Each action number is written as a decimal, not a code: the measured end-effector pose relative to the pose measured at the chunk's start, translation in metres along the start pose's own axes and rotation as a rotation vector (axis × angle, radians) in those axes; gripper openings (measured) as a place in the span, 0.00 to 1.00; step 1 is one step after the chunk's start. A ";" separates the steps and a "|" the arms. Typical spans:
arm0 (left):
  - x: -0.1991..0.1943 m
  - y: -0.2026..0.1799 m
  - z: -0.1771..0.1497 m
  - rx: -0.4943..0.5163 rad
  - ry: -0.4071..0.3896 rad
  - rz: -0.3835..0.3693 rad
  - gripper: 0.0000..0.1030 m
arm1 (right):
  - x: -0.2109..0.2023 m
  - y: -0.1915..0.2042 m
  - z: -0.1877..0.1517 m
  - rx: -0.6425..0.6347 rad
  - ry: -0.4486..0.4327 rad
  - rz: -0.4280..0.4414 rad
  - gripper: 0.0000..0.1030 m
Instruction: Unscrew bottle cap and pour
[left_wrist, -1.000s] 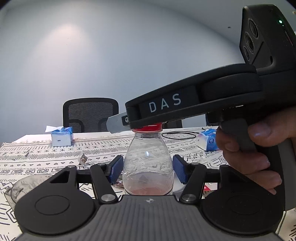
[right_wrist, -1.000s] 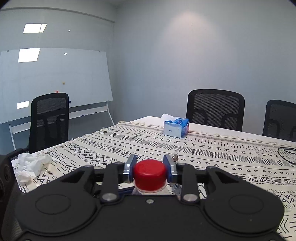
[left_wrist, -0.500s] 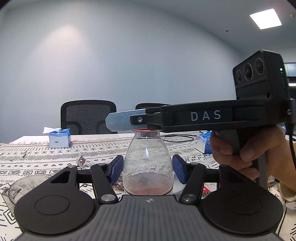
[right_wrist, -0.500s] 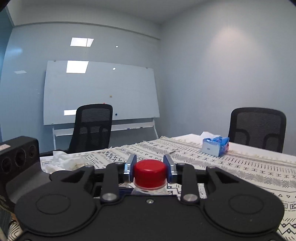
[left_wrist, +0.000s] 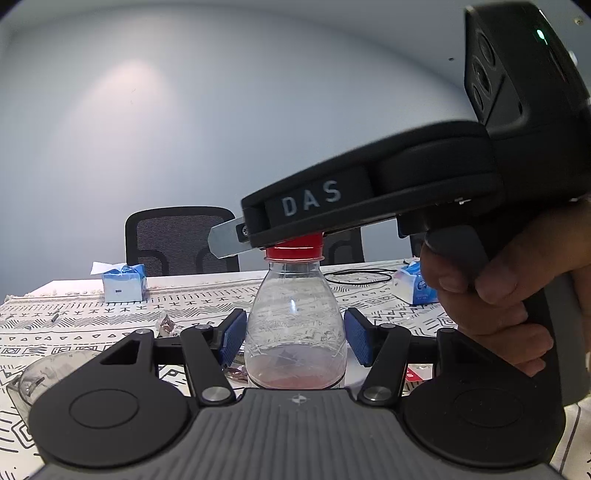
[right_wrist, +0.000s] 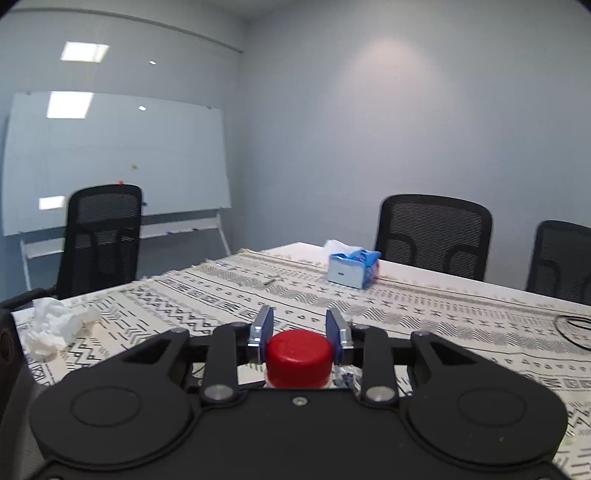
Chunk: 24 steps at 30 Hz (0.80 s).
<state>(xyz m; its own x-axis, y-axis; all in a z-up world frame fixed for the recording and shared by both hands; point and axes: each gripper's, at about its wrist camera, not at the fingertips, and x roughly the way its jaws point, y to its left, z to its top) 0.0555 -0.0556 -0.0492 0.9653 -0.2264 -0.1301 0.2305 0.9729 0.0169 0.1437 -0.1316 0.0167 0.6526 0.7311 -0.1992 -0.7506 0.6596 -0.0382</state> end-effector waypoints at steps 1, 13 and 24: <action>0.000 0.001 0.000 -0.003 0.001 -0.002 0.53 | -0.001 -0.007 -0.003 -0.013 -0.021 0.048 0.32; -0.004 -0.002 0.000 -0.007 -0.003 0.006 0.53 | -0.011 0.012 0.010 0.046 0.053 -0.093 0.36; -0.007 -0.002 0.000 -0.018 -0.008 0.006 0.52 | -0.017 -0.001 -0.004 -0.028 -0.010 0.014 0.32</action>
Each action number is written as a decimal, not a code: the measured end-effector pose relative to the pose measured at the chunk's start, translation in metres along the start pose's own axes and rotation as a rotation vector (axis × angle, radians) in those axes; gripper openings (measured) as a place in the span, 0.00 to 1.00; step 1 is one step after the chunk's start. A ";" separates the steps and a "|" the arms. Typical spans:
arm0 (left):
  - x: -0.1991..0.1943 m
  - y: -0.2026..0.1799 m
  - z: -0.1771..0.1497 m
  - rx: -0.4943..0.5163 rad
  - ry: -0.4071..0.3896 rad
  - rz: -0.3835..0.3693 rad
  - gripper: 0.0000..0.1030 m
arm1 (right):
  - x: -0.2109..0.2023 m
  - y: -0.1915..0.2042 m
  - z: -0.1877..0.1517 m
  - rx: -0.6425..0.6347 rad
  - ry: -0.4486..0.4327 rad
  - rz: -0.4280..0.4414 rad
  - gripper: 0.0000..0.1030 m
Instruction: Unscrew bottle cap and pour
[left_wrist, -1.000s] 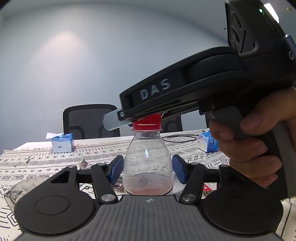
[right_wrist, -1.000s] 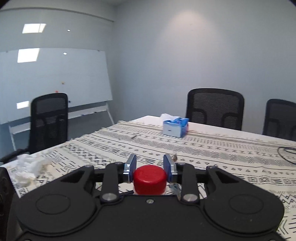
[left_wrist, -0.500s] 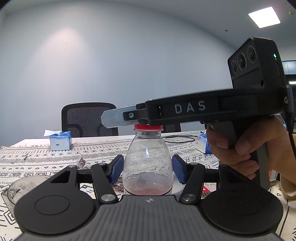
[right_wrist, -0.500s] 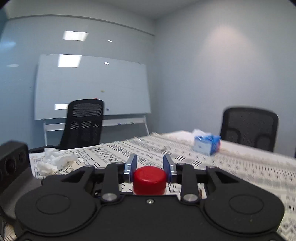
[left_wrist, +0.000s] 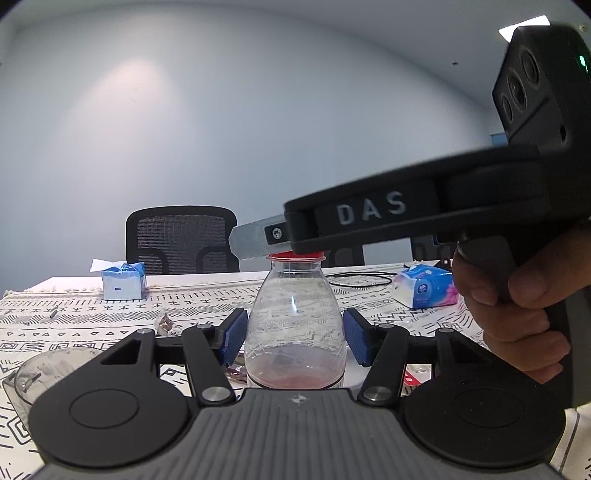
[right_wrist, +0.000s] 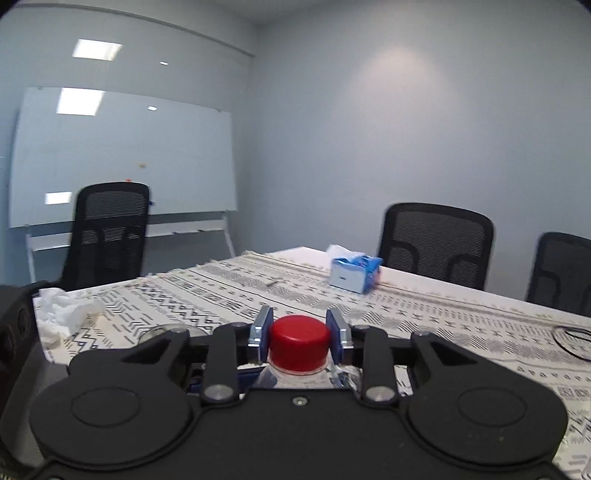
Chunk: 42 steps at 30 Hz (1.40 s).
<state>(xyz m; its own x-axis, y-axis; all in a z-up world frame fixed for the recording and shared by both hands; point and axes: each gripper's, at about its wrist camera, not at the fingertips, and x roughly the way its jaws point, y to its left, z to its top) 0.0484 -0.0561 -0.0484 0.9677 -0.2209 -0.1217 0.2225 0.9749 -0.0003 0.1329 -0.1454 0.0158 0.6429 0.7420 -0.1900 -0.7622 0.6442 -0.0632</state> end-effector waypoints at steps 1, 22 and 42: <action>0.000 0.001 0.000 0.001 -0.001 0.001 0.52 | 0.000 -0.007 -0.001 -0.008 -0.013 0.050 0.32; 0.018 -0.002 -0.008 0.054 -0.011 0.012 0.57 | -0.002 0.011 0.008 0.121 0.060 -0.094 0.35; 0.022 -0.003 -0.006 0.053 -0.015 0.010 0.53 | 0.007 -0.003 0.003 0.095 0.027 -0.088 0.32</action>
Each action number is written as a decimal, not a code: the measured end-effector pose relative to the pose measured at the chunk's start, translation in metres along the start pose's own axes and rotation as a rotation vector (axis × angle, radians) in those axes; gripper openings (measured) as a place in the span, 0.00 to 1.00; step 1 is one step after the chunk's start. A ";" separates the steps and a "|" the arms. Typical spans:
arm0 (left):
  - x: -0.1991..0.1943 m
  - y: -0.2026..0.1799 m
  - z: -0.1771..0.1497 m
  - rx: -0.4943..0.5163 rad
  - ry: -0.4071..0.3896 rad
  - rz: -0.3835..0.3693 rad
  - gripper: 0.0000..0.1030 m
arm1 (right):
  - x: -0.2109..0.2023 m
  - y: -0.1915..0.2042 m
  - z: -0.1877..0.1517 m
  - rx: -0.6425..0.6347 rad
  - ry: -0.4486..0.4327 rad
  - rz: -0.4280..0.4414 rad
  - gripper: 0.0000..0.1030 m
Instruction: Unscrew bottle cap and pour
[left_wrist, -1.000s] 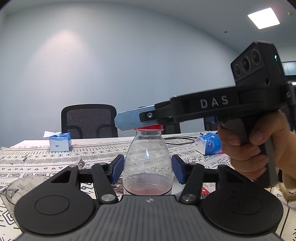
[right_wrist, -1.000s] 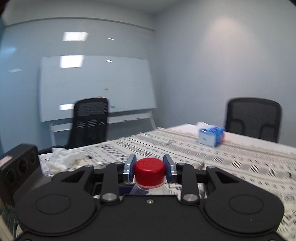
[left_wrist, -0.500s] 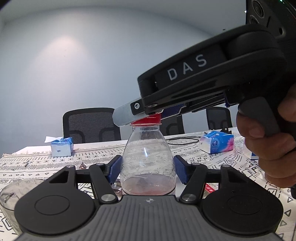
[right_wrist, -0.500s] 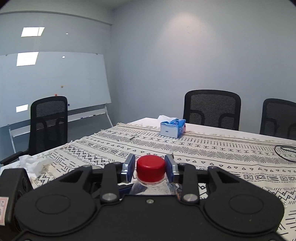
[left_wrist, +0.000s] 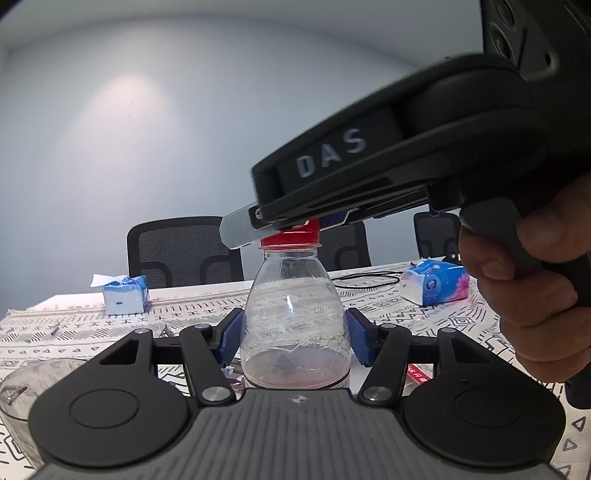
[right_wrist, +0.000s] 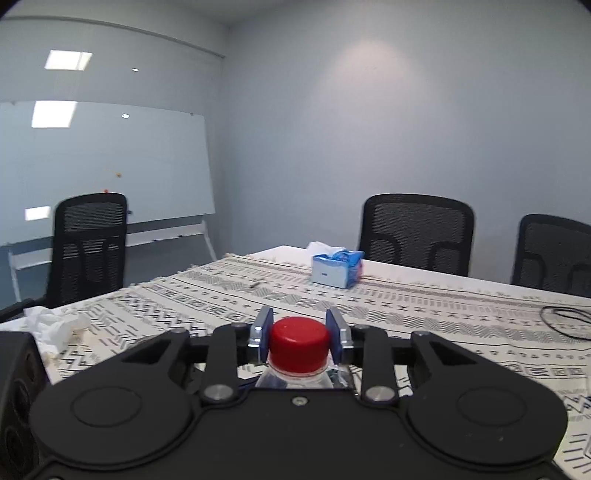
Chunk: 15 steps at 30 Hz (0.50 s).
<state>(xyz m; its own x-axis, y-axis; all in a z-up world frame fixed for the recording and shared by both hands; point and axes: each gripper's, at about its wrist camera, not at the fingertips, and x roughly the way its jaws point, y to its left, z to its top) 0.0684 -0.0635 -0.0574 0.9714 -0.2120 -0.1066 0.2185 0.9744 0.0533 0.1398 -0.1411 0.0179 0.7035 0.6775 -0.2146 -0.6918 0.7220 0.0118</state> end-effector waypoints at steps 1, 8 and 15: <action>0.001 0.002 0.001 -0.007 0.004 -0.004 0.53 | 0.001 -0.005 0.001 -0.001 -0.001 0.036 0.32; 0.001 0.006 0.002 -0.013 0.015 -0.016 0.53 | 0.002 -0.024 0.008 0.030 0.034 0.158 0.33; -0.002 -0.003 0.003 0.004 0.022 0.013 0.53 | 0.015 0.006 0.016 0.047 0.084 -0.027 0.32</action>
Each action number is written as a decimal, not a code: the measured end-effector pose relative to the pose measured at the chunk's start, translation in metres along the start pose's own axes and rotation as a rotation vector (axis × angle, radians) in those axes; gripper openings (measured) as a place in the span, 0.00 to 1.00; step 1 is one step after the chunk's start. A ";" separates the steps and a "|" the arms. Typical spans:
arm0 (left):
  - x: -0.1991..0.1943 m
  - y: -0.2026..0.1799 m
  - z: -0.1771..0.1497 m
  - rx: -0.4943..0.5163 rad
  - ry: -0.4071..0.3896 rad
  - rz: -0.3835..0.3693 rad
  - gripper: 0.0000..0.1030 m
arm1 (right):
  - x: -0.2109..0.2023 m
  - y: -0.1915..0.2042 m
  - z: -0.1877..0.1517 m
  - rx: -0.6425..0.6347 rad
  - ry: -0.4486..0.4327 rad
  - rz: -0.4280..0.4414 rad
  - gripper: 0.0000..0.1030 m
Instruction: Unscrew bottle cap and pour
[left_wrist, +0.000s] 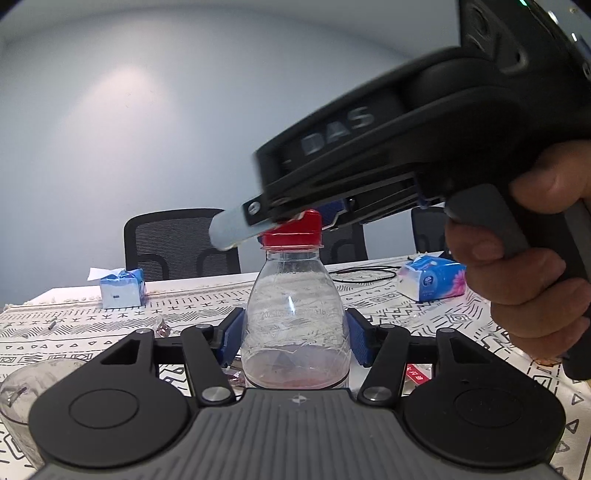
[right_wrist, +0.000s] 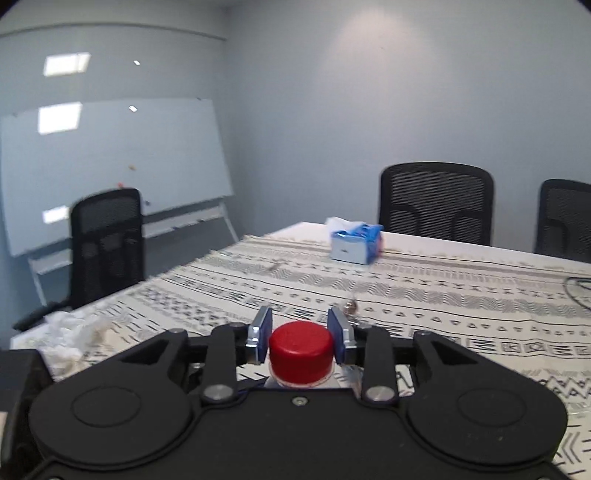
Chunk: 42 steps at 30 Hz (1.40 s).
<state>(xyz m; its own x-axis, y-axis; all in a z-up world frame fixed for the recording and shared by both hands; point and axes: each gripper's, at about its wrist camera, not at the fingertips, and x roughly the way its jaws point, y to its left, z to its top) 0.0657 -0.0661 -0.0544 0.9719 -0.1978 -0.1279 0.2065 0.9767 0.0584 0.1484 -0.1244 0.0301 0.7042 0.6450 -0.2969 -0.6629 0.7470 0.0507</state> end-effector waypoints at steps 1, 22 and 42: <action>0.000 0.002 0.000 -0.011 0.003 -0.002 0.53 | 0.000 0.001 -0.002 -0.004 -0.009 0.000 0.32; -0.004 0.001 0.001 -0.015 0.012 -0.014 0.53 | 0.004 0.002 0.002 -0.010 0.002 -0.014 0.33; -0.001 0.012 0.001 -0.063 0.018 -0.084 0.53 | 0.009 -0.062 -0.018 -0.129 -0.179 0.501 0.33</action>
<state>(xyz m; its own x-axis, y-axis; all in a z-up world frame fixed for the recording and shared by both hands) 0.0669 -0.0546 -0.0528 0.9492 -0.2780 -0.1473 0.2787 0.9602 -0.0159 0.1909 -0.1679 0.0068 0.3191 0.9425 -0.0988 -0.9462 0.3228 0.0231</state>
